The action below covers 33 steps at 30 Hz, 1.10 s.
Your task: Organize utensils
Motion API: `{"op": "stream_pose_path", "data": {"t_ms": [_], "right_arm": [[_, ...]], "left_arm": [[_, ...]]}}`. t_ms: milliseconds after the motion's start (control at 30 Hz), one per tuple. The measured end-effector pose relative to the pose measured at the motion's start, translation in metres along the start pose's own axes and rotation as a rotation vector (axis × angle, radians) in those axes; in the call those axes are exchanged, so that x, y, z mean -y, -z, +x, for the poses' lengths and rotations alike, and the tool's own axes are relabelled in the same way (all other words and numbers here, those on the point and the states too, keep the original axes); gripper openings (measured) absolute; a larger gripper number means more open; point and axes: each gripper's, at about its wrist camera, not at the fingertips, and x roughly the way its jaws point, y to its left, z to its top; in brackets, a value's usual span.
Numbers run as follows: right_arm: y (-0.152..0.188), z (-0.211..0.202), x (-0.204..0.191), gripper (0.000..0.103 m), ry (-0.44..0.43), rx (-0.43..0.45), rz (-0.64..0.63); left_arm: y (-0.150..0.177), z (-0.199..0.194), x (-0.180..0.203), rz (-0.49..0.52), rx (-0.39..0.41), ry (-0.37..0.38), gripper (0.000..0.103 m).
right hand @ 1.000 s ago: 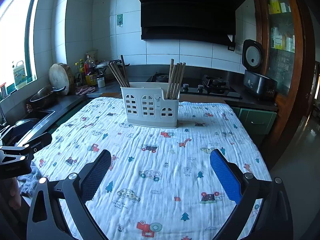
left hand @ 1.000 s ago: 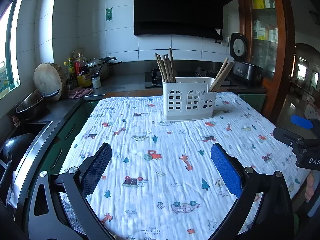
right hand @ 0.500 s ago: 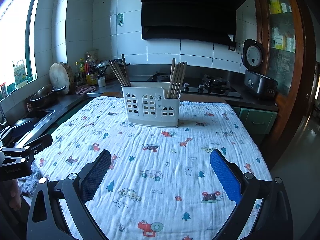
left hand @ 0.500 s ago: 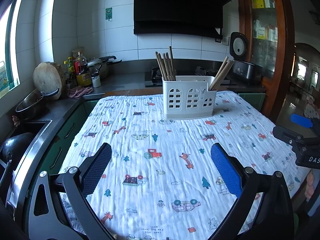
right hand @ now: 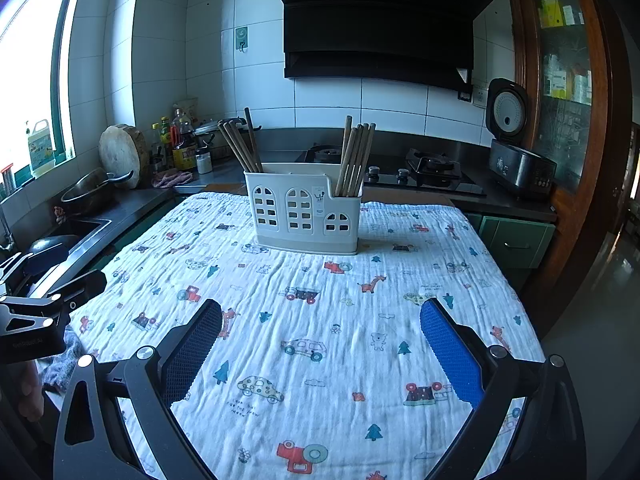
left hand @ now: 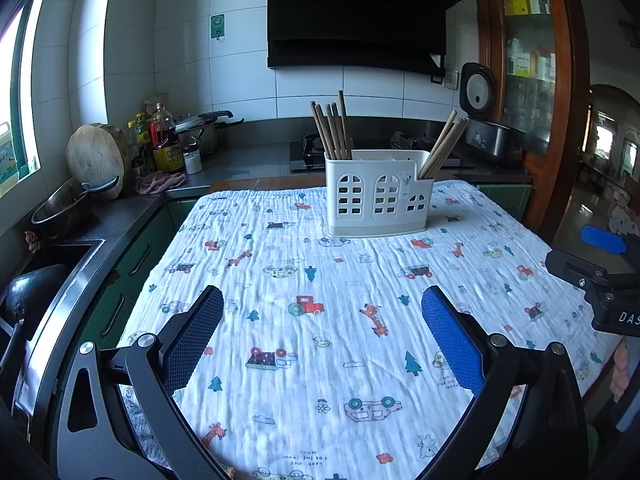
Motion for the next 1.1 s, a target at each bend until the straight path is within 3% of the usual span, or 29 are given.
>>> {"op": "stream_pose_path", "data": {"t_ms": [1100], "right_arm": [[0.0039,0.0069,-0.0031,0.096,-0.017,-0.02,0.002]], "left_arm": [[0.0029,0.0037,0.0021,-0.011,-0.014,0.034,0.098]]}}
